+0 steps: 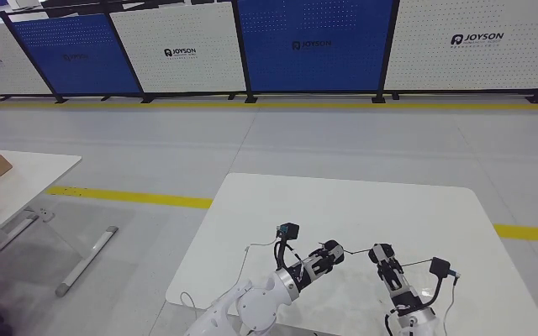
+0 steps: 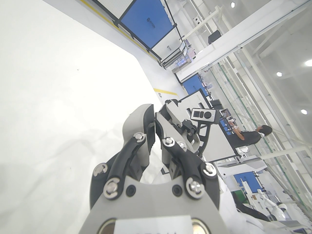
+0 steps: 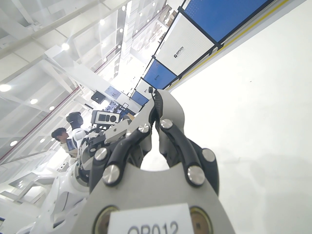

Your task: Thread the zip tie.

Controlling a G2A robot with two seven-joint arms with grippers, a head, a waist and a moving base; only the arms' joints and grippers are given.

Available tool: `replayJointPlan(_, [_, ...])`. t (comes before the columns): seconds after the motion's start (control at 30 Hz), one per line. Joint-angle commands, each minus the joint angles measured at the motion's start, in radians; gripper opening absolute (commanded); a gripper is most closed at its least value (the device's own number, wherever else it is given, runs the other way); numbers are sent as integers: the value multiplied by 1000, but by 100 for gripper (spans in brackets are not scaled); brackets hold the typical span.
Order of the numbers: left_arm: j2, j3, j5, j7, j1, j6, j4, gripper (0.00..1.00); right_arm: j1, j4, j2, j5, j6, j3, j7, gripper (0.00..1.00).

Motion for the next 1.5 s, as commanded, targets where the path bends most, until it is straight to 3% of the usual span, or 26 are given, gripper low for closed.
replayJointPlan(0.0, [0, 0, 0, 0, 0, 0, 0, 0, -4, -3, 0, 3, -6, 4, -1, 0])
replayJointPlan(1.47, [0, 0, 0, 0, 0, 0, 0, 0, -18, -16, -6, -2, -6, 20, 9, 0])
